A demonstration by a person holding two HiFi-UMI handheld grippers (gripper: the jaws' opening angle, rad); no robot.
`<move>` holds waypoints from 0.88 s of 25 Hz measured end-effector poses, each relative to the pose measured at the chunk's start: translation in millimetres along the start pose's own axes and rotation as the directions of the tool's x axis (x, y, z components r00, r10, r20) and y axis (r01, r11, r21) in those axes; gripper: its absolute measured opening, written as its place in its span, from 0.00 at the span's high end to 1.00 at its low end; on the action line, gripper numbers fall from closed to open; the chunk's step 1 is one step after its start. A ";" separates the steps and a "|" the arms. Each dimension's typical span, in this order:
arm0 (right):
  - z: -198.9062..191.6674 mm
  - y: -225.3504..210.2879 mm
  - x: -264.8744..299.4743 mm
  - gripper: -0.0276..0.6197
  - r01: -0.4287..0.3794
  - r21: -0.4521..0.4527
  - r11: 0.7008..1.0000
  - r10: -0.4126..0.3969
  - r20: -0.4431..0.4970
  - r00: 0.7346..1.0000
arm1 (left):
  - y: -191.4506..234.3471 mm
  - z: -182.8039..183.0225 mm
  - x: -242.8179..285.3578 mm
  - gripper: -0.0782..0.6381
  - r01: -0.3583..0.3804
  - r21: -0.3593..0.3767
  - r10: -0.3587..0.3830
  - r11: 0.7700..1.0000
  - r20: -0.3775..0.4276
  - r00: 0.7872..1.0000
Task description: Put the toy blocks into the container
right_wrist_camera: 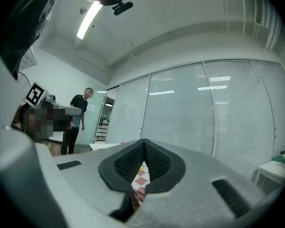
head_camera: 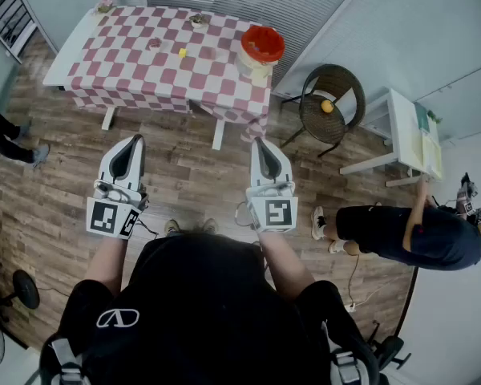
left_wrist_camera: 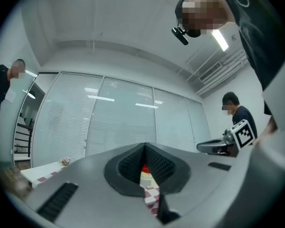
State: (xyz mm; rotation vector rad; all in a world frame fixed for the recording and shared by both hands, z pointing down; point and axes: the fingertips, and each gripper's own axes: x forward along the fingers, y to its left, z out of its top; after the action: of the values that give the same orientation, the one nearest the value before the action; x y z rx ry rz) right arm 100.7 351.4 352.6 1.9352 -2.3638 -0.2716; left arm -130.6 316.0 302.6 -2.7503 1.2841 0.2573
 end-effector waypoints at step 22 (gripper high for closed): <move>0.9 -14.6 3.4 0.96 -0.054 0.093 0.994 0.050 0.043 0.998 | -16.7 -5.4 6.7 0.88 -0.019 -0.001 0.019 1.000 -0.013 1.000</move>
State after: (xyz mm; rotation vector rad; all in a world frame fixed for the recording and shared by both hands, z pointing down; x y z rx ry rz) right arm 113.9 345.3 348.9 1.9220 -2.4915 -0.2023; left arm -112.9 320.8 306.8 -2.7465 1.3143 0.2413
